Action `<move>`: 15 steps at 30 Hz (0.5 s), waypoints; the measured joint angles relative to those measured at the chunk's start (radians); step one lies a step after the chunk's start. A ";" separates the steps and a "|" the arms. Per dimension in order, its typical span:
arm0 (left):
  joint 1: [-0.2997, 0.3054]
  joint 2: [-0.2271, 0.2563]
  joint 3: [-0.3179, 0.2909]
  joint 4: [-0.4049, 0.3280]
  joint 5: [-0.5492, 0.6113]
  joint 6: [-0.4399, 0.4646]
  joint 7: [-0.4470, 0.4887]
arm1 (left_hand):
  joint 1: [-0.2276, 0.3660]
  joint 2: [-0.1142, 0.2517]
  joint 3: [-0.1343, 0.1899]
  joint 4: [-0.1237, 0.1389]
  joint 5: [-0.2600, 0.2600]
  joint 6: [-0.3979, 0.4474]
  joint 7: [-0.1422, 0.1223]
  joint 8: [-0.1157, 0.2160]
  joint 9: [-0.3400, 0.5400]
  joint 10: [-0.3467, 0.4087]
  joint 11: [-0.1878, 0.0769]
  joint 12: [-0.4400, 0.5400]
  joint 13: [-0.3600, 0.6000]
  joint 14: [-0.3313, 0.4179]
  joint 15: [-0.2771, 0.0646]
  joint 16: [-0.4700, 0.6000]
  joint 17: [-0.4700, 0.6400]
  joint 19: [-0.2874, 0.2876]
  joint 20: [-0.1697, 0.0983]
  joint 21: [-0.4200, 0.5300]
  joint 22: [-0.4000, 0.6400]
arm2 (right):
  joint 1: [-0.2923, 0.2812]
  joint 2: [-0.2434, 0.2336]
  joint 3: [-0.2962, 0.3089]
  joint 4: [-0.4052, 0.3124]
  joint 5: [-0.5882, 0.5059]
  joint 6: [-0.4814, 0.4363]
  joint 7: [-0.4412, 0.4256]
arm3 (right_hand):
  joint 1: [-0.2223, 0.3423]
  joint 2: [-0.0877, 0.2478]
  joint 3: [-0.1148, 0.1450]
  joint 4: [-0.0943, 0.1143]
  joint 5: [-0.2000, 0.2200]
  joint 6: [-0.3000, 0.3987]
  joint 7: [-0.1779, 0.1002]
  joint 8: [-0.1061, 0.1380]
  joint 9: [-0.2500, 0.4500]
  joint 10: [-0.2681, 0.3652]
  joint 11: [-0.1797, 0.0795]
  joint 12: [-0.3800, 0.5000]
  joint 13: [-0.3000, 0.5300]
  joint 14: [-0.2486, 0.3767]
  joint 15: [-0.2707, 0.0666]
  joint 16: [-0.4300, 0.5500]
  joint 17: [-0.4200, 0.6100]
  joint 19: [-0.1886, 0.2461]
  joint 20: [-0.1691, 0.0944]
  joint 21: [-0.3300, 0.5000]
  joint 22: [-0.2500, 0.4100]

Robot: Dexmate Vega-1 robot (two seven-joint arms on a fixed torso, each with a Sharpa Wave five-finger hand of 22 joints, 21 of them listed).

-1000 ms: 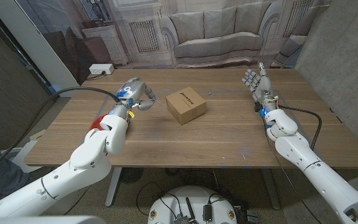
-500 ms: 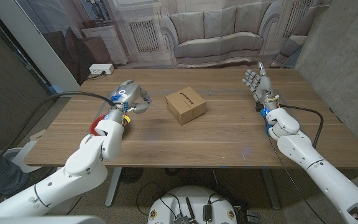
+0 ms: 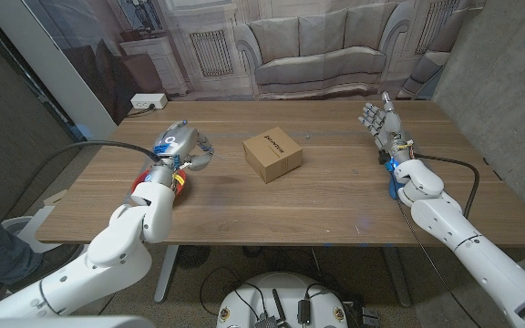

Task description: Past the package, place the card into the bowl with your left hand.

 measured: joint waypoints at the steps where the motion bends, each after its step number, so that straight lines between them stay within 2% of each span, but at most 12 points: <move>1: 0.005 0.002 -0.003 -0.003 0.000 0.002 0.000 | 0.000 0.000 0.000 0.000 0.000 0.000 0.000 0.000 0.000 0.000 0.000 0.000 0.000 0.000 0.000 0.000 0.000 0.000 0.000 0.000 0.000 | 0.000 0.000 0.000 0.000 0.000 0.000 0.000 | 0.000 0.000 0.000 0.000 0.000 0.000 0.000 0.000 0.000 0.000 0.000 0.000 0.000 0.000 0.000 0.000 0.000 0.000 0.000 0.000 0.000; 6: 0.031 0.013 -0.018 -0.017 0.000 0.002 0.000 | 0.000 0.000 0.000 0.000 -0.001 0.000 0.000 0.000 0.005 0.000 0.000 0.000 0.000 0.000 0.000 0.000 0.000 0.000 0.000 0.000 0.000 | 0.000 0.000 0.000 0.000 0.004 0.000 0.000 | 0.000 0.000 0.000 0.000 0.000 0.000 0.000 0.000 0.000 0.000 0.000 0.000 0.000 0.000 0.000 0.000 0.000 0.000 0.000 0.000 0.000; 7: 0.034 0.015 -0.020 -0.018 0.002 0.031 0.008 | 0.000 0.000 0.000 0.000 -0.001 0.000 0.000 0.000 0.005 0.000 0.000 0.000 0.000 0.000 0.000 0.000 0.000 0.000 0.000 0.000 0.000 | 0.000 0.000 0.000 0.000 0.004 0.000 0.000 | 0.000 0.000 0.000 0.000 0.000 0.000 0.000 0.000 0.000 0.000 0.000 0.000 0.000 0.000 0.000 0.000 0.000 0.000 0.000 0.000 0.000; 15: 0.072 0.026 -0.044 -0.035 0.007 0.056 0.024 | -0.003 -0.003 0.003 0.003 -0.001 0.000 0.000 0.000 0.005 0.000 0.000 0.000 0.000 0.000 0.000 0.000 0.000 0.000 0.000 0.000 0.000 | -0.005 0.000 0.003 0.000 0.004 0.004 0.000 | 0.000 0.000 0.000 0.000 0.000 0.000 0.000 0.000 0.000 0.000 0.000 -0.006 0.000 0.000 0.000 0.000 0.000 0.000 0.000 0.000 0.000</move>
